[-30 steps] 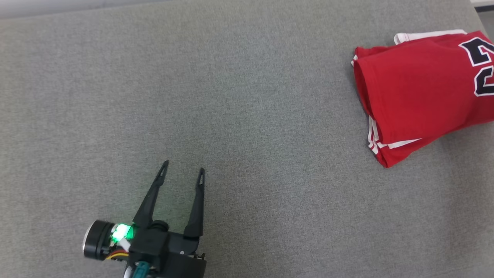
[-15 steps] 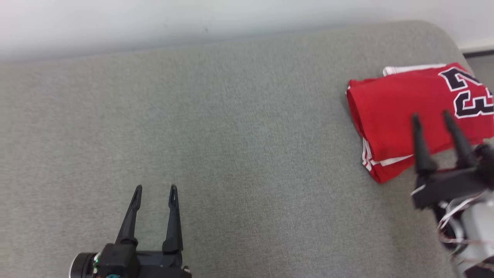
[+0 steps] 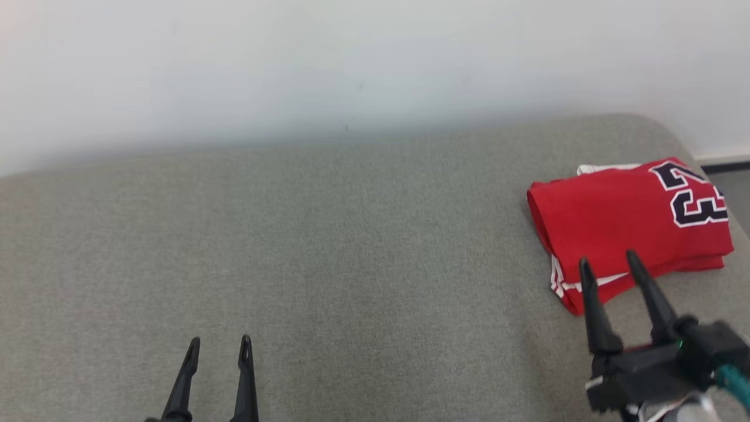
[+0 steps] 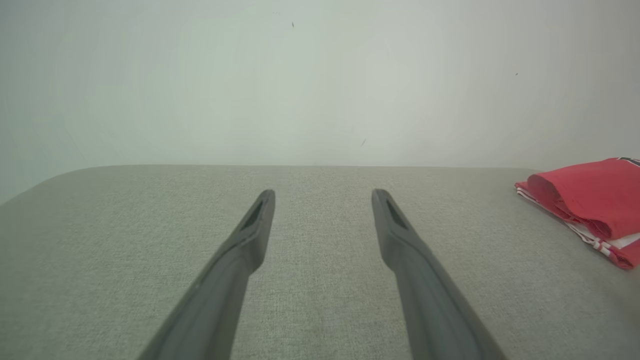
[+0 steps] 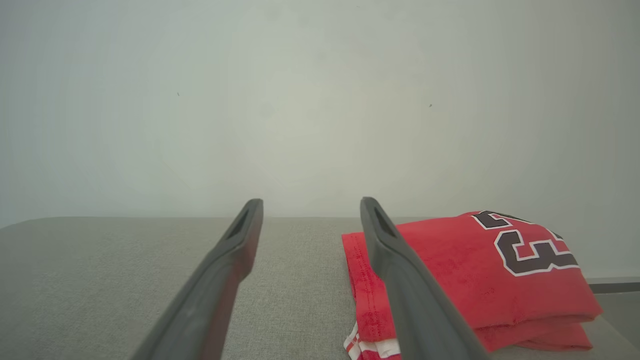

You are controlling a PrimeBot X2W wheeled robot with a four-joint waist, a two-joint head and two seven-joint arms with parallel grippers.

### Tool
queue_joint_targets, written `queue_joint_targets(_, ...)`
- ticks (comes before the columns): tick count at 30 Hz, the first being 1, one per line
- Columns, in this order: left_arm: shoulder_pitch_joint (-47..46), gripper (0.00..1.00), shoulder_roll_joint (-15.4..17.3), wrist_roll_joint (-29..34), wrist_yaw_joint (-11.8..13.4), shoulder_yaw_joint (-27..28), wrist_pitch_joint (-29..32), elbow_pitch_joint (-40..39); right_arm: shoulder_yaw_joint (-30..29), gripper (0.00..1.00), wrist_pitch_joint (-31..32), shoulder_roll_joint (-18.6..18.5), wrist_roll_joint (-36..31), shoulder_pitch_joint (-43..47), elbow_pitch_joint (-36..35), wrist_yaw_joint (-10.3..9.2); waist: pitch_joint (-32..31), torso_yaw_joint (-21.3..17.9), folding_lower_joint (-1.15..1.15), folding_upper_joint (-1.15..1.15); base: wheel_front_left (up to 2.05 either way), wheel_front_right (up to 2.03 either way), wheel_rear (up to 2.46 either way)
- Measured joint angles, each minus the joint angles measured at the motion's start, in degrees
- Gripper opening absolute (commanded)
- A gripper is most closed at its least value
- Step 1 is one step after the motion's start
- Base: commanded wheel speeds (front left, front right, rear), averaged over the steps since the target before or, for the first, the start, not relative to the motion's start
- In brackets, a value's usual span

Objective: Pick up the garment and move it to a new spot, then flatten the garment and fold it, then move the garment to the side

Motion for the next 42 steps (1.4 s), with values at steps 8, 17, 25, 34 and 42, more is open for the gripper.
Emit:
queue_joint_targets(8, 3.48, 1.0, -0.25, 0.63, -1.44, 1.04, -0.01, 0.7, -1.37, 1.0, 0.0, 4.16, -0.45, 6.73, -1.86, 0.0, -3.93, 1.03, 0.0, 0.0, 0.0, 0.0, 0.0)
queue_joint_targets(17, 4.67, 1.0, -0.44, 0.77, -1.58, 2.05, -0.01, 1.19, -0.94, 1.0, 0.0, 4.63, -1.07, 10.53, -2.53, 0.0, -6.08, 1.58, 0.01, 0.0, 0.0, 0.0, 0.0)
queue_joint_targets(25, 5.28, 1.0, -0.55, -0.27, -1.99, 2.43, -0.01, 1.52, -0.85, 1.0, 0.0, 5.0, -0.71, 11.41, -2.49, 0.0, -6.91, 1.49, 0.01, 0.01, 0.0, 0.0, 0.0)
queue_joint_targets(34, 5.89, 0.0, -0.56, -0.56, -1.99, 1.86, 0.26, 3.6, -0.2, 0.0, 0.03, 5.15, -0.3, 12.58, -0.16, 0.0, -7.13, 1.18, 0.01, 0.01, 0.0, 0.0, 0.0)
queue_joint_targets(42, 5.73, 0.0, -0.4, -8.65, -2.08, 2.36, 2.23, 4.19, -0.54, 0.0, 1.59, 5.49, 7.51, 12.98, 0.38, 0.0, -6.88, 1.46, 0.01, 0.01, 0.0, 0.0, 0.0)
